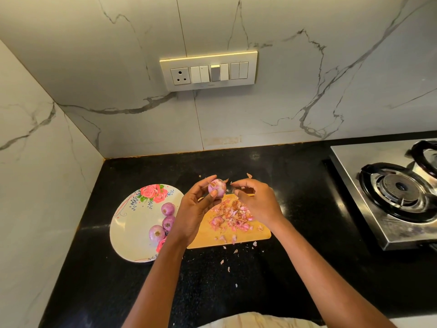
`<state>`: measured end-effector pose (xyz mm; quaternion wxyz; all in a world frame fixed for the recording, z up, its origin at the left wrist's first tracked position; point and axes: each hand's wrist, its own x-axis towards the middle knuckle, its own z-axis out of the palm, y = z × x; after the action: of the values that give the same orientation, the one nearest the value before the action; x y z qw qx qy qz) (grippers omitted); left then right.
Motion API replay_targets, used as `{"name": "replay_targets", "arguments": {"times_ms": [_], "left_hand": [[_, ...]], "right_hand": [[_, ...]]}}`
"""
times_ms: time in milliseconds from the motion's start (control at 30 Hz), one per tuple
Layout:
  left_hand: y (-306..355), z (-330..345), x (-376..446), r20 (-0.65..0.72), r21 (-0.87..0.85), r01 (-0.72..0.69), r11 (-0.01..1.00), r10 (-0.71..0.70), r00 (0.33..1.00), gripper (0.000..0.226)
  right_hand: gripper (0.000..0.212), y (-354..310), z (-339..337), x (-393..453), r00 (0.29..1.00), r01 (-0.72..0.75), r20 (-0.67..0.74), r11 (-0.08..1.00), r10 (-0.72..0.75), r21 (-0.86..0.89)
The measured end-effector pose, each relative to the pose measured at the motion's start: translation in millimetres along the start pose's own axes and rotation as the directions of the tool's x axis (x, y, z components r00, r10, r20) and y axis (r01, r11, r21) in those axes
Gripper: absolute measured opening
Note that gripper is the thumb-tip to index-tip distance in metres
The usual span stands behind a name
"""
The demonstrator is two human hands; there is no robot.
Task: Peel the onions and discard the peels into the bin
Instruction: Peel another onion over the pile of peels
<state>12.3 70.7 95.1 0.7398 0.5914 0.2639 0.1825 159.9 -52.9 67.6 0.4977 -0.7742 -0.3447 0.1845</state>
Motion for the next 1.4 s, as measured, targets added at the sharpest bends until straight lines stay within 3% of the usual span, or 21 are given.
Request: {"name": "replay_targets", "arguments": {"times_ms": [133,400,633,800,1033,1233,1400], "left_hand": [[-2,2,1,-0.025,0.046,-0.035,0.998,0.036,0.999,0.043],[-5,2,3,-0.067,0.081,-0.059,0.995,0.064,0.996,0.04],[-9,2,3,-0.055,0.048,-0.032,0.998,0.034,0.998,0.041],[-9,2,1,-0.05,-0.113,0.016,0.993,-0.021,0.999,0.041],[-9,3,1,-0.044,-0.164,0.023,0.986,-0.031,0.999,0.037],[-9,-1,2,-0.046,-0.193,0.047,0.98,-0.057,0.997,0.037],[-8,0,2,-0.045,-0.2,0.063,0.978,-0.073,0.996,0.042]], "right_hand": [[0.024,-12,5,-1,0.998,0.021,0.046,0.981,-0.031,0.194],[0.022,-15,11,-4,0.999,0.033,-0.017,0.967,-0.029,0.254],[0.018,-14,11,-6,0.999,0.048,-0.035,0.98,-0.042,0.193],[0.014,-15,12,-6,0.997,0.049,-0.067,0.98,-0.037,0.192],[0.015,-12,11,-4,0.999,0.015,-0.041,0.983,-0.008,0.184],[0.017,-5,4,-2,0.998,-0.034,-0.049,0.998,0.037,0.051],[0.029,-7,5,-3,0.999,0.008,0.05,0.997,-0.005,-0.074]]}}
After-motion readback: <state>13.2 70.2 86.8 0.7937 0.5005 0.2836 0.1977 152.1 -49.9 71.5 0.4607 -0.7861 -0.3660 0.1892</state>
